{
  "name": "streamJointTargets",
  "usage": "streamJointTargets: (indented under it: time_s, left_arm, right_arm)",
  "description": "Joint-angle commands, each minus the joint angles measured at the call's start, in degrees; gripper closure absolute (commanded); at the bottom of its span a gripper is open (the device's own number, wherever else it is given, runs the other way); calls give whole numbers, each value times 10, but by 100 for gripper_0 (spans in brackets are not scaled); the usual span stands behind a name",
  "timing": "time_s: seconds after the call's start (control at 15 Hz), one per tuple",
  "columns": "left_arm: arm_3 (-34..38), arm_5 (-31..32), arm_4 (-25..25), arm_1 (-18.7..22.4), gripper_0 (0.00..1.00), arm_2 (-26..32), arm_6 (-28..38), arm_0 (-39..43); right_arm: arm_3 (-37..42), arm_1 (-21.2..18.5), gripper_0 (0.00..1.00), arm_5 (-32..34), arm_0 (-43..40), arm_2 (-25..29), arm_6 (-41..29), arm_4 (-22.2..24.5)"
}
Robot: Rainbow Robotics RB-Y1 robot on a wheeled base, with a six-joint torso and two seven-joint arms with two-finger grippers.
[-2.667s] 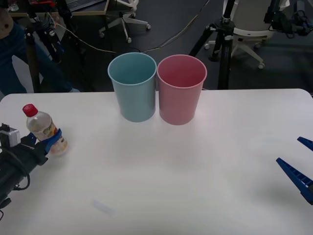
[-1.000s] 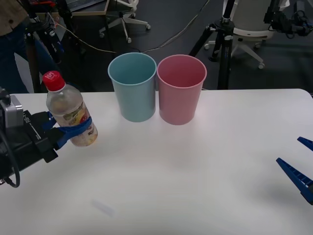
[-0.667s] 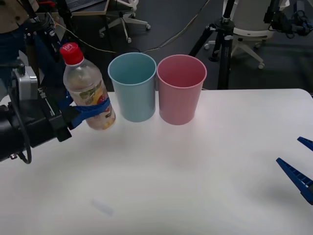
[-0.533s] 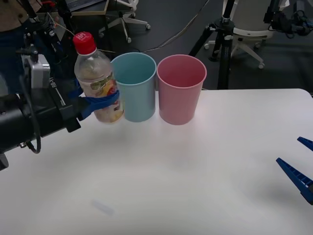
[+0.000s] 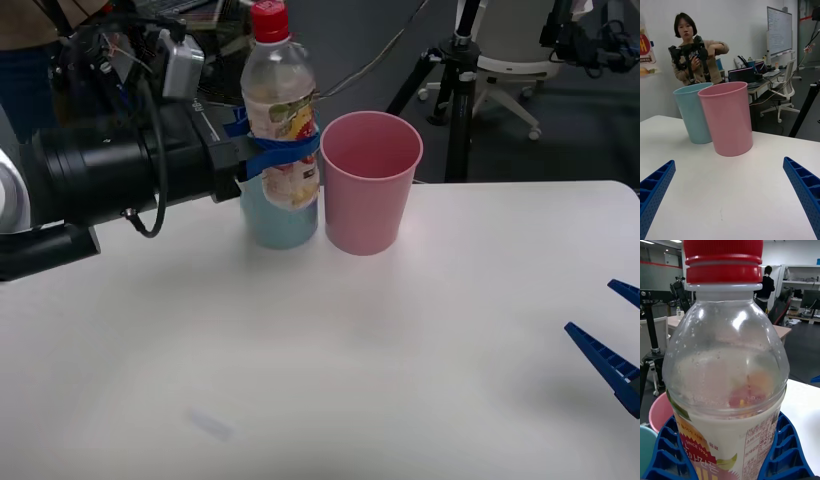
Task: Grasp the object on the table and drop it into the matching bin: aluminum can to the light blue bin, PET bottle to the pink bin.
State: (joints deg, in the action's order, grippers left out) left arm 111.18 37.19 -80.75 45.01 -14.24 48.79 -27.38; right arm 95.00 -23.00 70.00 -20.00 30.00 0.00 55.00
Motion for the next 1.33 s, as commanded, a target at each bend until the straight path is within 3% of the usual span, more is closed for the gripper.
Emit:
streamJointTargets:
  time_s: [0.07, 0.6, 1.13, 1.33]
  left_arm:
    - [-55, 0, -22, -41, 100, -13, -7, -53]
    - [-236, -1, -137, -174, 99, -21, -23, -180]
    - [-378, -38, -213, -283, 99, -21, -26, -240]
    - [-408, -57, -238, -306, 100, -21, -23, -245]
  right_arm:
    - [0, 0, 0, 0, 0, 0, 0, 0]
    - [0, 0, 0, 0, 0, 0, 0, 0]
    - [0, 0, 0, 0, 0, 0, 0, 0]
    - [0, 0, 0, 0, 0, 0, 0, 0]
